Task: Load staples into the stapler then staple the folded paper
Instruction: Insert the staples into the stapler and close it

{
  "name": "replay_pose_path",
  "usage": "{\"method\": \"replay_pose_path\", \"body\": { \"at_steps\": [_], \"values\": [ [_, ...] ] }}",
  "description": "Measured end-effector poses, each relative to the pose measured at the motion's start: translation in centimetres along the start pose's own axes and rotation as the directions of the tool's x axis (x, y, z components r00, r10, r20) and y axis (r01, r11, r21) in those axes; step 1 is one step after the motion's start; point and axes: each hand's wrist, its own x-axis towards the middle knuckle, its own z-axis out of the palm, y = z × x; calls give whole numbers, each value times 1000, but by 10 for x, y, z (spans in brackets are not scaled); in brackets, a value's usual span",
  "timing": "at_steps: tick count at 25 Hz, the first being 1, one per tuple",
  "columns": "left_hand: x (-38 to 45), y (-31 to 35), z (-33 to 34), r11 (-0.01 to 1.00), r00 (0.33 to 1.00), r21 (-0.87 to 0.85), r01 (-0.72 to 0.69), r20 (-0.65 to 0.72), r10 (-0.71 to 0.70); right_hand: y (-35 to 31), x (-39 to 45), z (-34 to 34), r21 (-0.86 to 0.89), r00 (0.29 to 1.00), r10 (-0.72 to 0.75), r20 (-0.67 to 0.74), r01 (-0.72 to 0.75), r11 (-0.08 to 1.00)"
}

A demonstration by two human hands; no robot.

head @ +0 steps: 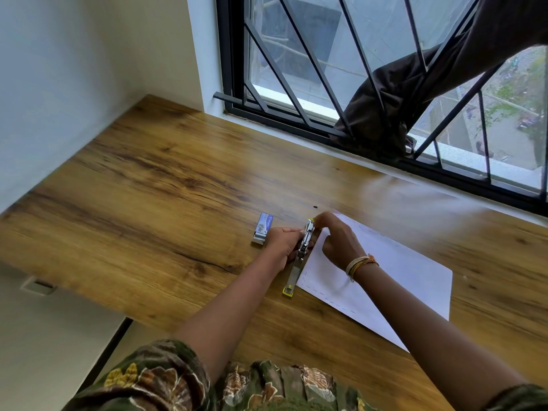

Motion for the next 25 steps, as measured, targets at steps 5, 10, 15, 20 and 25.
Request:
{"method": "replay_pose_path", "body": {
  "at_steps": [5,10,15,20,25],
  "values": [
    [1,-2,-1,999,1000,39,-18,7,17,-14,11,-3,316,952,305,17,-294,902],
    [0,-4,-5,999,999,23,-40,26,39,-30,24,3,423,893,432,124,-441,791],
    [1,-5,-6,999,997,10,-48,62,48,-35,34,8,547,772,624,122,-577,607],
    [3,-7,-7,998,997,-42,-39,71,42,-36,39,10,567,752,642,153,-598,566],
    [3,-7,-3,998,998,-53,-32,57,35,-23,29,2,641,816,530,232,-538,548]
  ]
}}
